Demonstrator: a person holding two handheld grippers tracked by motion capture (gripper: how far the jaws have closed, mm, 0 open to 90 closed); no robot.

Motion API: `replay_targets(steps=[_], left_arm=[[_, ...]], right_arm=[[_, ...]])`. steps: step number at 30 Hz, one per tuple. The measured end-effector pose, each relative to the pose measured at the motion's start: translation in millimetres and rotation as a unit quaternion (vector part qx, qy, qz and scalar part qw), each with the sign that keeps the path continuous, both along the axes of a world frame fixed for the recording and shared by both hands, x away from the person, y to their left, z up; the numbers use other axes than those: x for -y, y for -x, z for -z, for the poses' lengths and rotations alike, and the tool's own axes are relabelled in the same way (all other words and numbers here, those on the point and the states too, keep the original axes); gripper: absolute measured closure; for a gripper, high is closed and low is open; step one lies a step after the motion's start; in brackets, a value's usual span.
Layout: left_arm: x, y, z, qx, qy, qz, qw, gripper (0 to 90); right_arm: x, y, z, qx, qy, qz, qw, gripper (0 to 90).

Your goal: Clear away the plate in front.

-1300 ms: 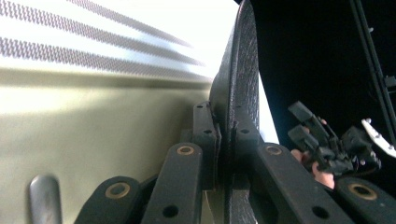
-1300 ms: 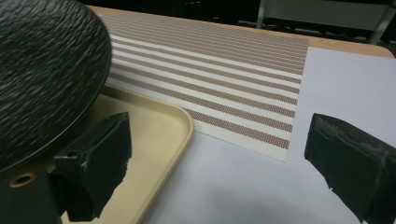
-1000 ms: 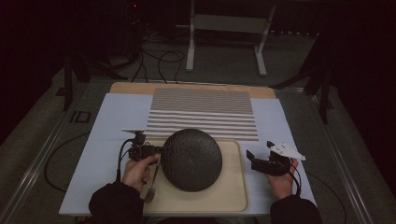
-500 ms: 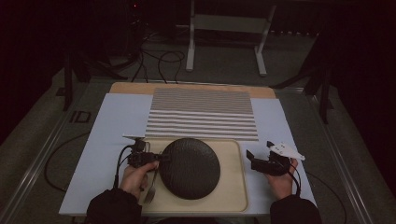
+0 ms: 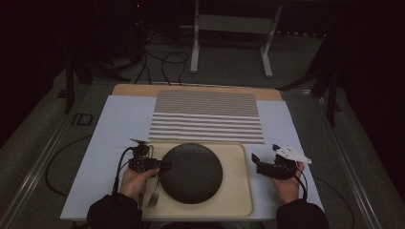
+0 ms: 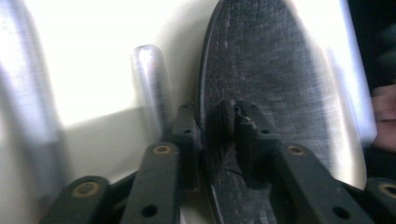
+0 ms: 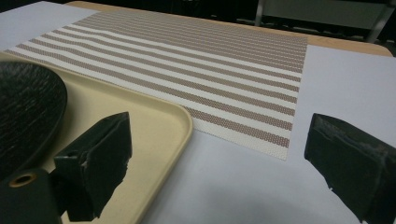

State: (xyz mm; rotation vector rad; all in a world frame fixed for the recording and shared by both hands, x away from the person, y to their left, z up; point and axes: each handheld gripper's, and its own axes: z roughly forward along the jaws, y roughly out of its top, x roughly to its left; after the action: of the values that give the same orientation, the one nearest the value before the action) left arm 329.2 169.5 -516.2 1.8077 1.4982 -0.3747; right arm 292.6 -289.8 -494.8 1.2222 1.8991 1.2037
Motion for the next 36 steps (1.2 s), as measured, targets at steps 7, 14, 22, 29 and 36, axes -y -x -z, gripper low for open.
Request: replay_targets(steps=[7, 14, 22, 29, 36], left_arm=[[4.9, 1.6, -9.7, 0.021, -0.039, 0.036, 0.9984, 53.8], [2.4, 1.9, -21.4, 0.077, -0.037, 0.041, 0.9955, 40.6], [-6.2, 3.2, -32.1, 0.147, -0.030, 0.037, 0.9880, 26.8], [-14.6, 8.8, -45.9, 0.221, -0.035, 0.027, 0.9743, 21.8], [-21.8, 15.9, -58.2, 0.284, -0.055, 0.021, 0.9571, 16.2]], right_arm=[[-1.0, -0.4, 0.5, -0.001, 0.000, -0.001, 1.0000, 7.5], [-0.3, -0.1, 0.3, -0.001, 0.000, -0.001, 1.0000, 7.5], [-1.1, 0.3, 0.1, -0.001, -0.001, -0.002, 1.0000, 7.5], [-2.3, 0.6, 0.1, -0.001, 0.000, -0.007, 1.0000, 7.5], [-2.5, 1.9, -0.8, 0.000, 0.000, -0.012, 0.9999, 7.5]])
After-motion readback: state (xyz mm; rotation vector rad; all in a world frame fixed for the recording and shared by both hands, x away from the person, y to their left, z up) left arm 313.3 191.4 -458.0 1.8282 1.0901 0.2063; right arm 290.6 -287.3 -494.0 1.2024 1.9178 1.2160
